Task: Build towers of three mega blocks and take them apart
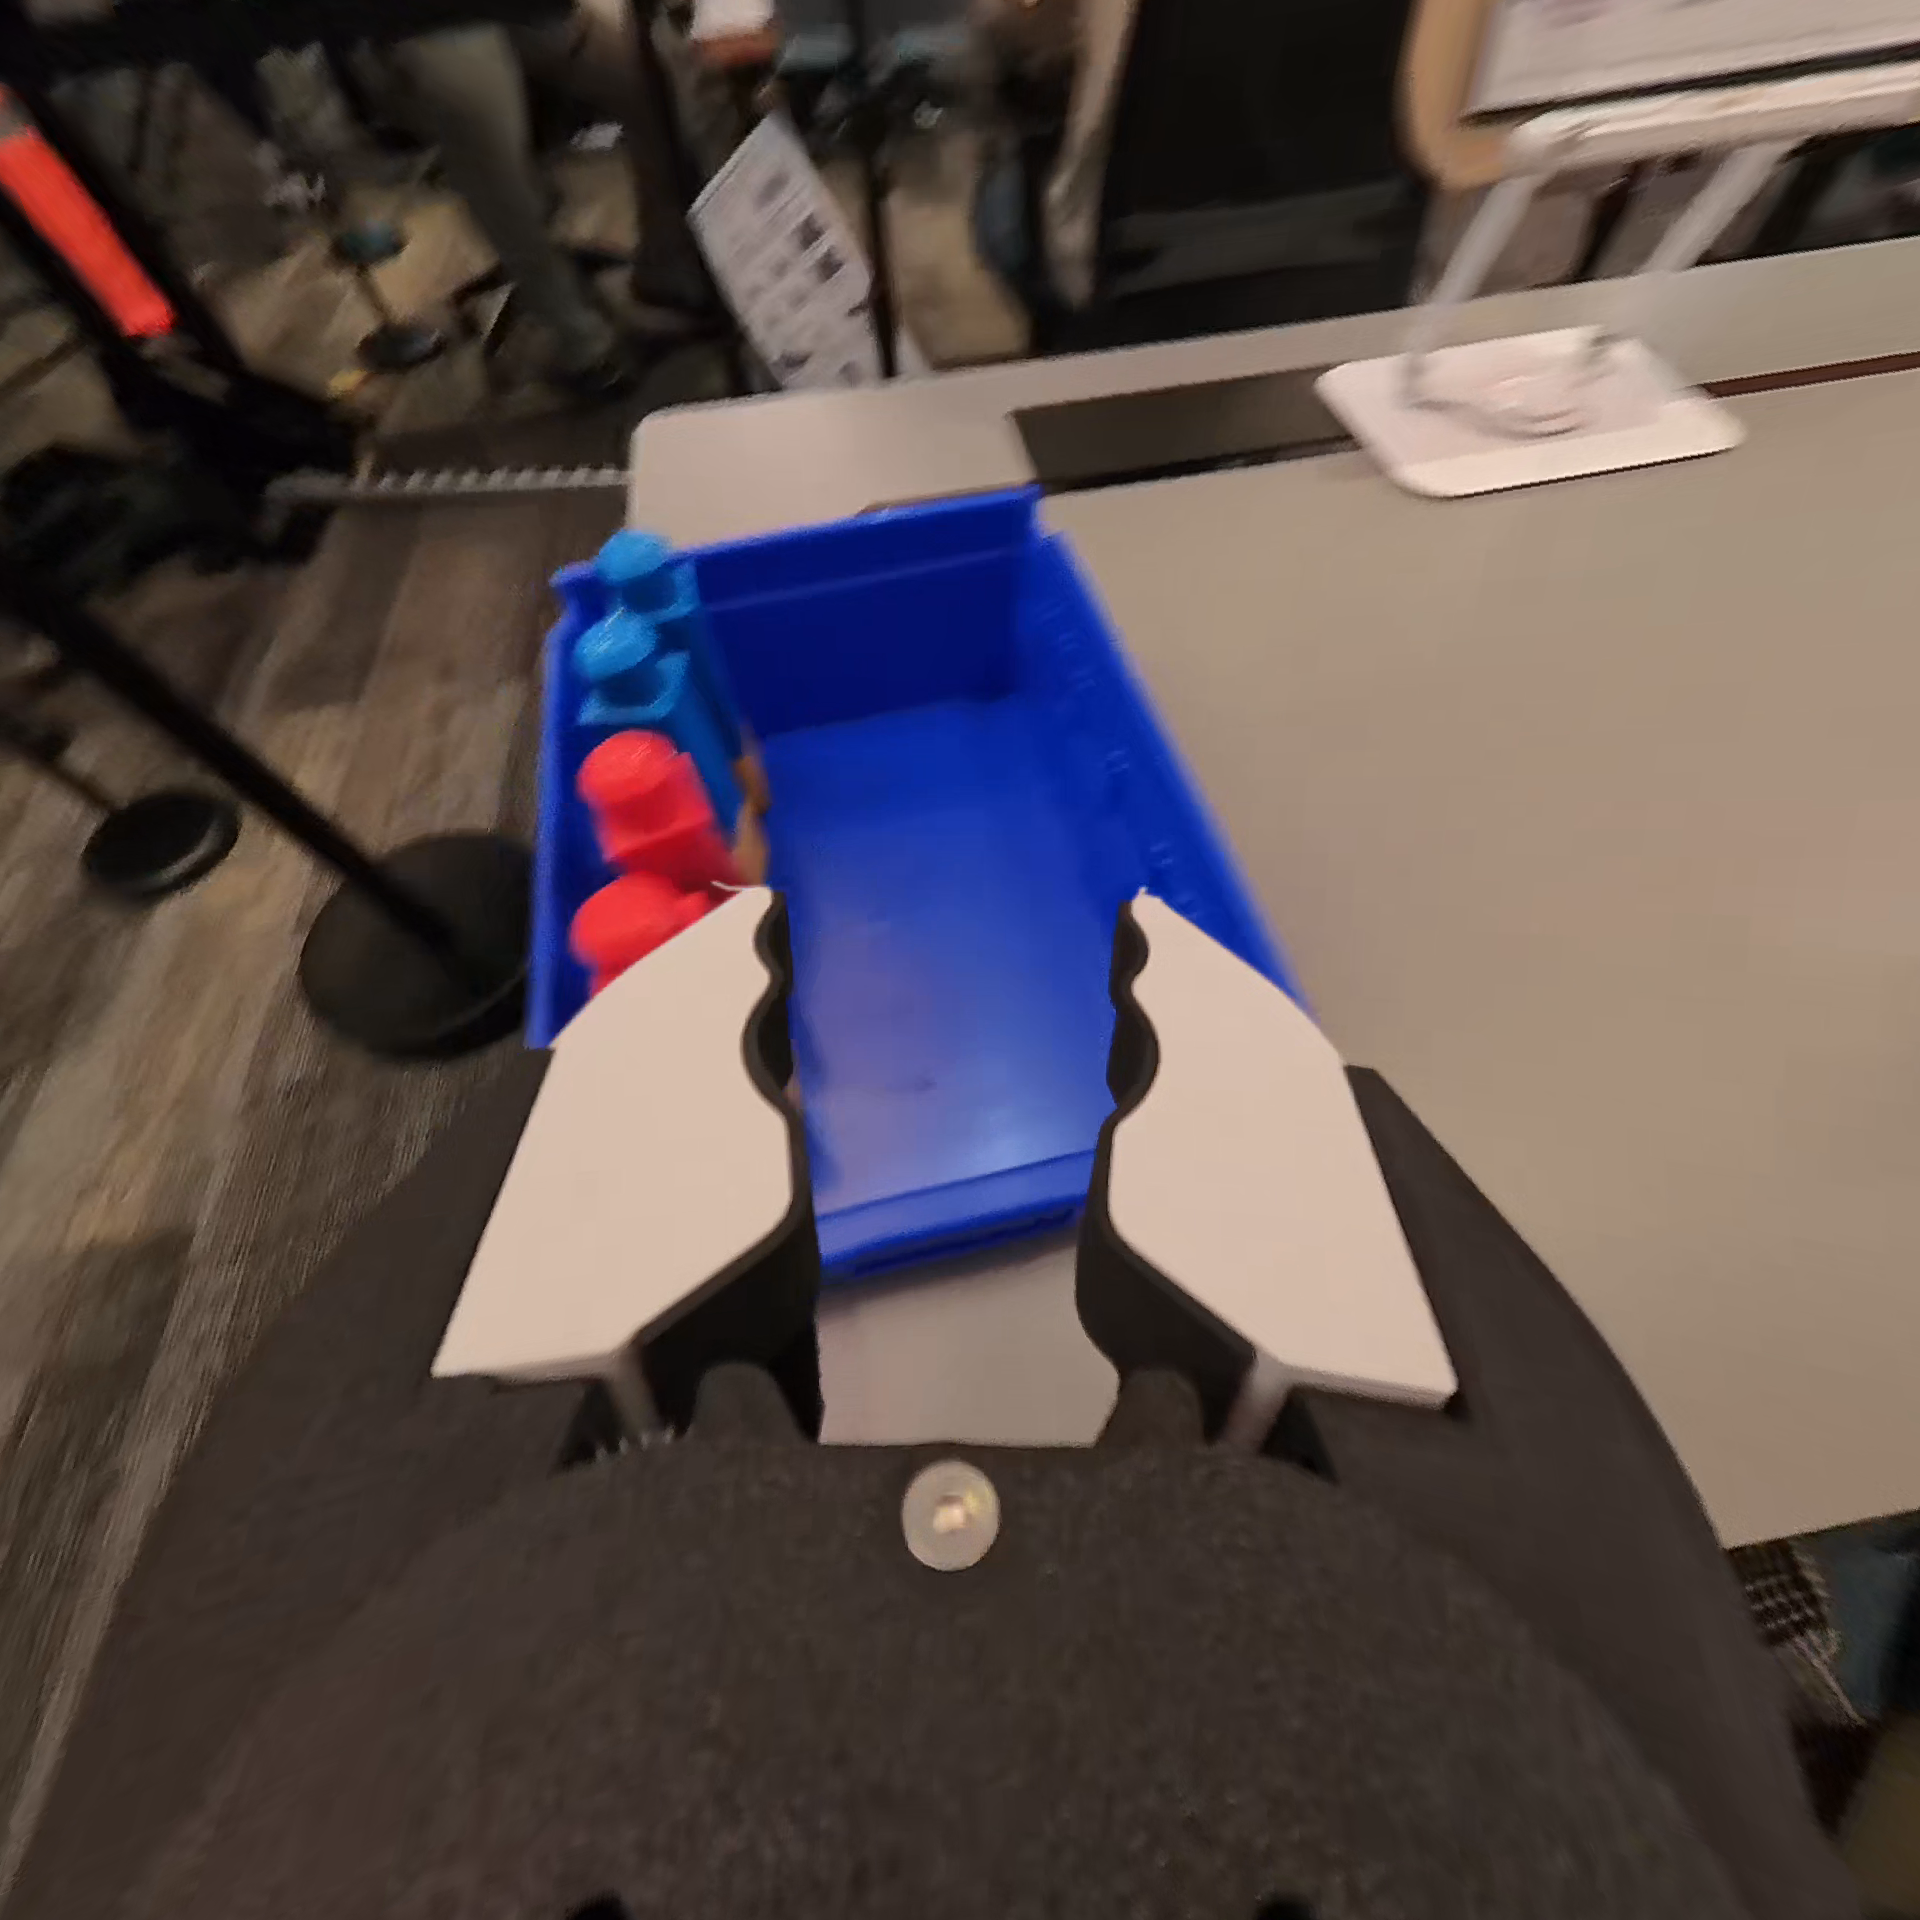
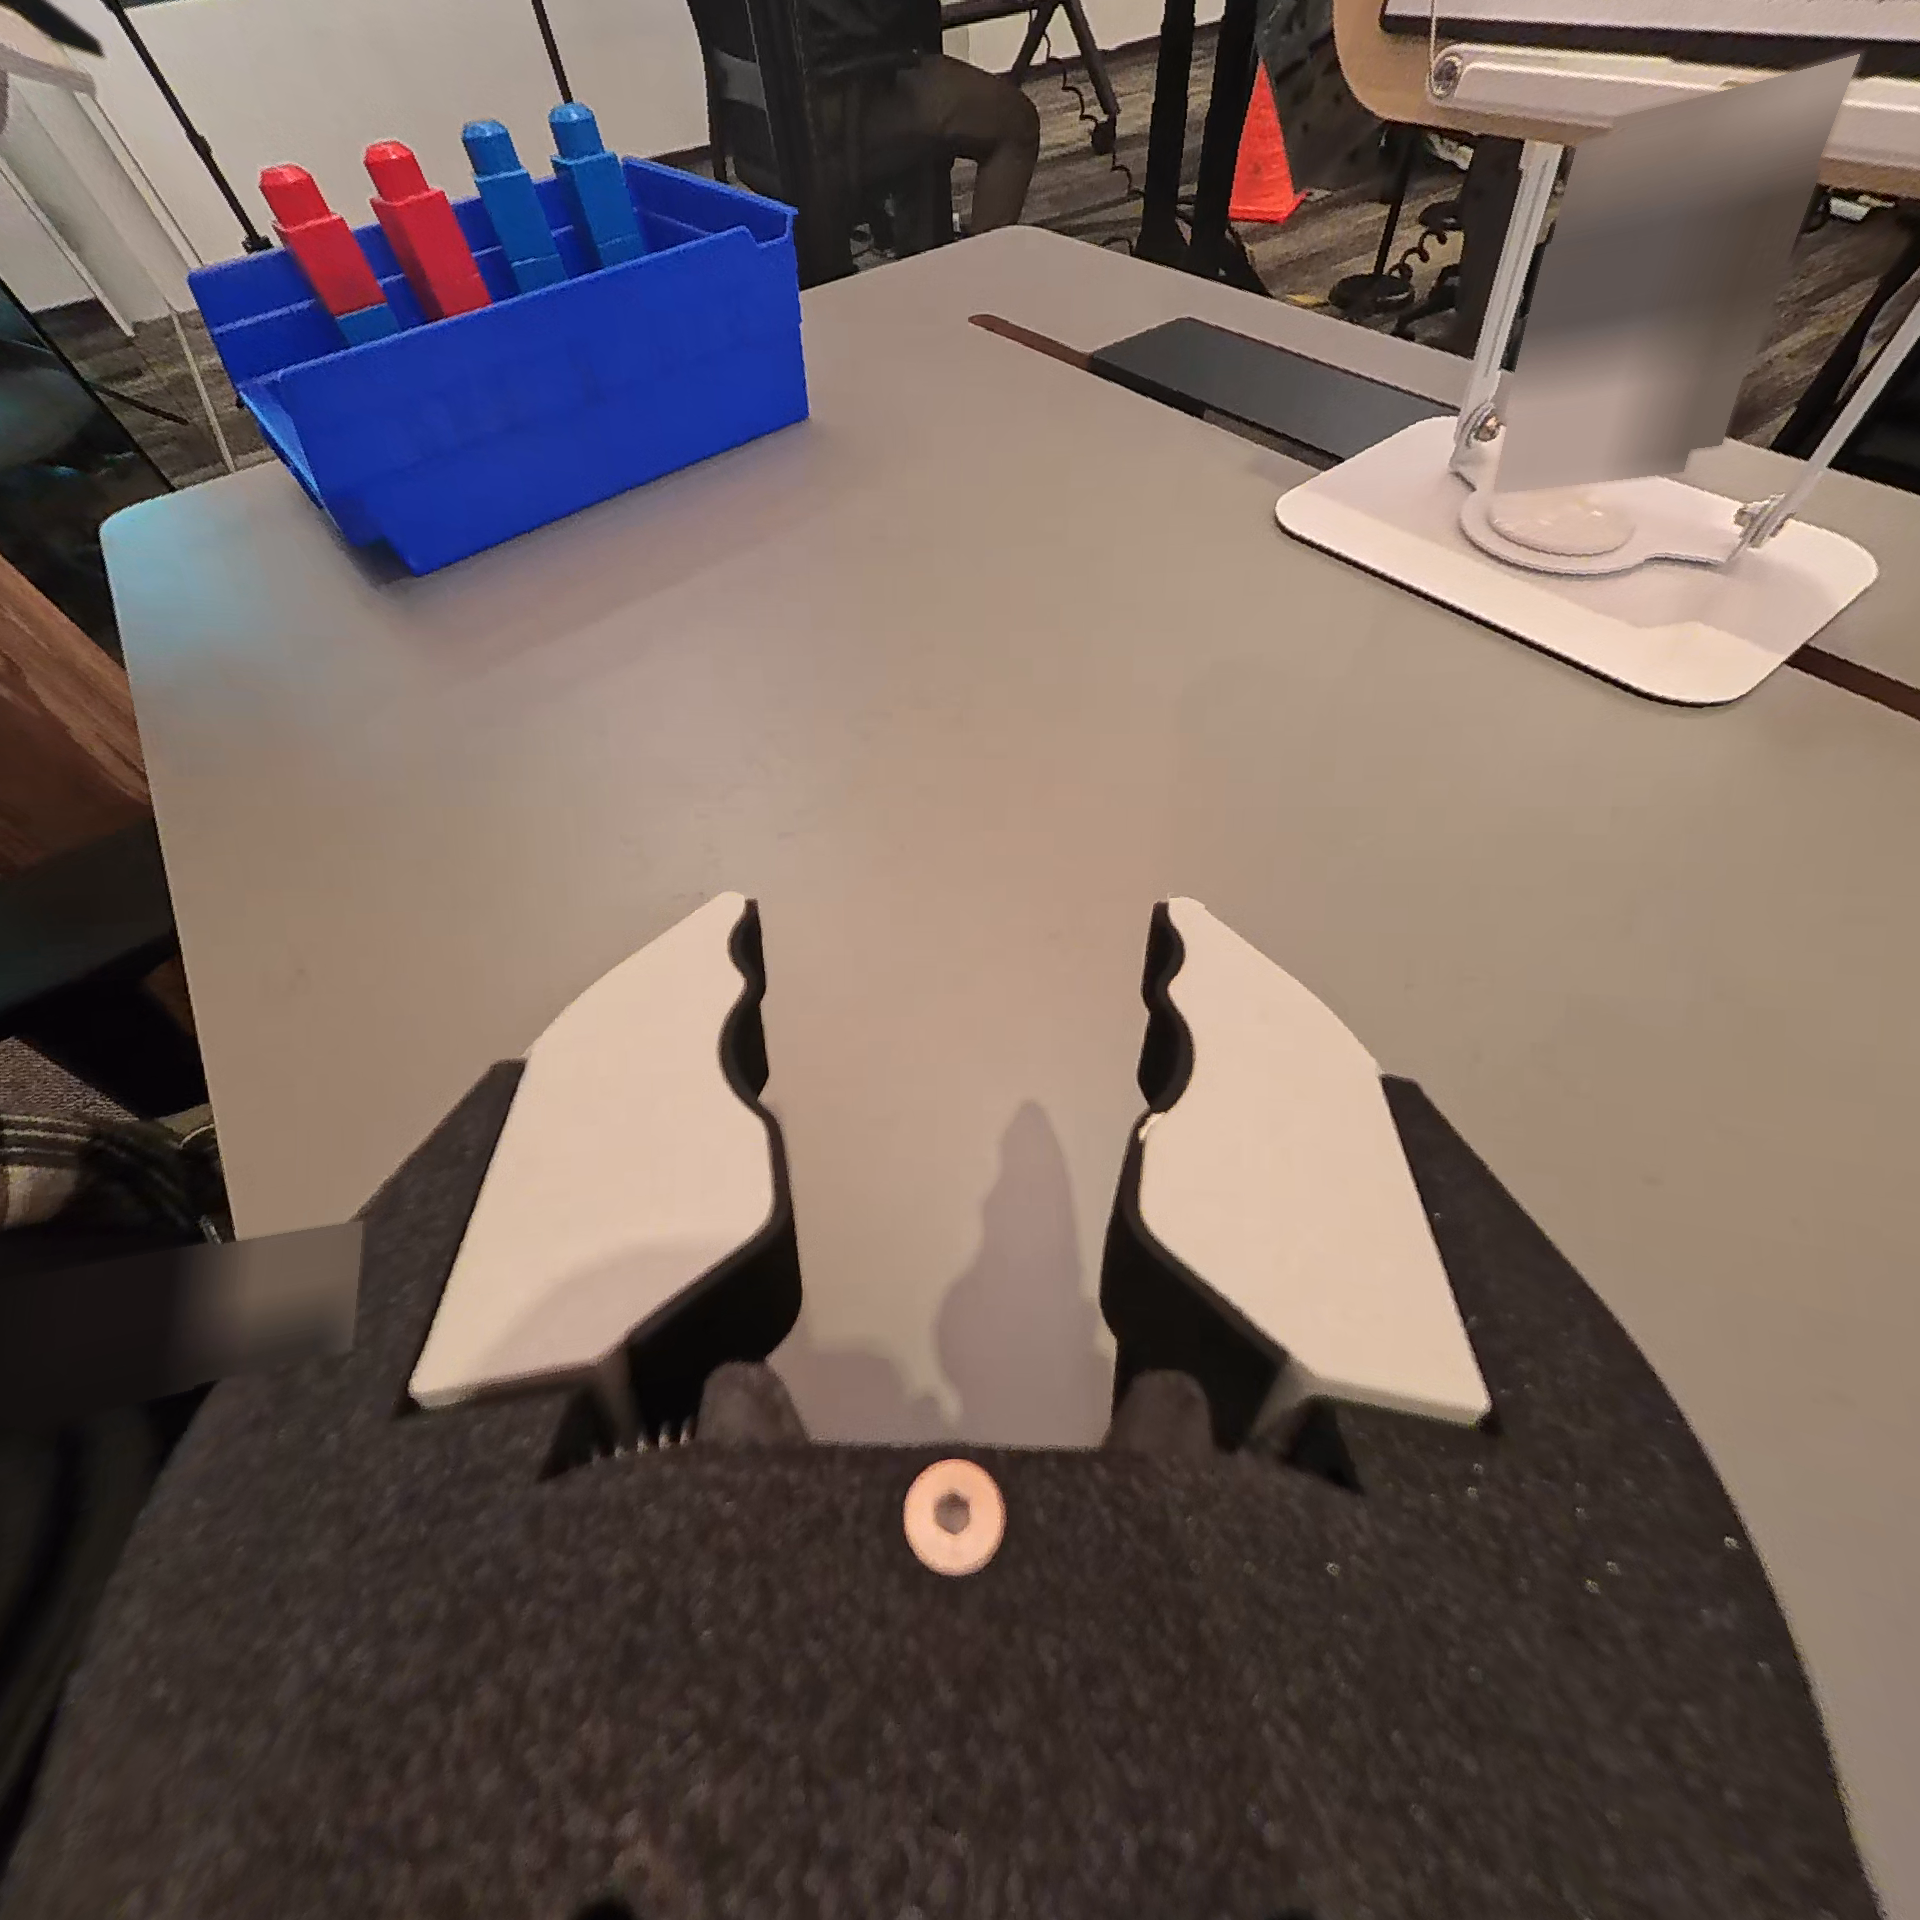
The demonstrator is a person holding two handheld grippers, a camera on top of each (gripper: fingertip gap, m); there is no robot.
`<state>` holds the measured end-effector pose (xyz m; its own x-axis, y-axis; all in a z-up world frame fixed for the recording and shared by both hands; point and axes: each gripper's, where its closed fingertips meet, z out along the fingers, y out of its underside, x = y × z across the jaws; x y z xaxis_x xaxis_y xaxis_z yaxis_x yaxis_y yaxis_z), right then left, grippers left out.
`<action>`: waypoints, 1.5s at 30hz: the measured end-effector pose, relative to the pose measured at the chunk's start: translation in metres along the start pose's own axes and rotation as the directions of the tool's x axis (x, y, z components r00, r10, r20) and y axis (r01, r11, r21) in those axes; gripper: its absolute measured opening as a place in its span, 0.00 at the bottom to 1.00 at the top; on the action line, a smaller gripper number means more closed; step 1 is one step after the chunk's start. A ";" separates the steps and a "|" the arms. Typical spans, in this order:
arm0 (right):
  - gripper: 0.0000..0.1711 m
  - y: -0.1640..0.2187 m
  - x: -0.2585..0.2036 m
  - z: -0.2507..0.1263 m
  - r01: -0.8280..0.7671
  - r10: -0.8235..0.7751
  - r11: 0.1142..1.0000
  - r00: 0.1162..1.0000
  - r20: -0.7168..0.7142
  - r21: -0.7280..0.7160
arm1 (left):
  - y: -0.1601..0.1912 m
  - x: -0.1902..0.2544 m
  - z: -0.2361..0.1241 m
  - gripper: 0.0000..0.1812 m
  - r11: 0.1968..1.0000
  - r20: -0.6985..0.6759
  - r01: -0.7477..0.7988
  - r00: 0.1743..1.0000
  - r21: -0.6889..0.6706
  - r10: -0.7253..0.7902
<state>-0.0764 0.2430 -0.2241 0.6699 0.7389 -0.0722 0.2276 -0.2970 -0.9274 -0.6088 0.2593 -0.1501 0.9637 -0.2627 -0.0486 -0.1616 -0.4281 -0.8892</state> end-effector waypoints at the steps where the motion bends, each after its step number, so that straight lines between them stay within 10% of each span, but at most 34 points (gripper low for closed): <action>1: 0.41 0.000 0.000 0.000 0.001 -0.001 1.000 1.000 0.001 -0.001 | 0.005 -0.009 0.002 0.32 1.000 0.011 0.015 1.000 -0.021 -0.014; 45: 0.39 0.006 -0.001 0.002 0.008 -0.007 1.000 1.000 0.027 -0.017 | 0.095 -0.070 0.090 0.34 0.929 0.240 0.270 0.948 -0.255 -0.209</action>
<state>-0.0766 0.2417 -0.2307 0.6488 0.7572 -0.0755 0.2444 -0.3013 -0.9217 -0.6723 0.3150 -0.2727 0.9984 0.0484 0.0307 0.0557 -0.6887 -0.7229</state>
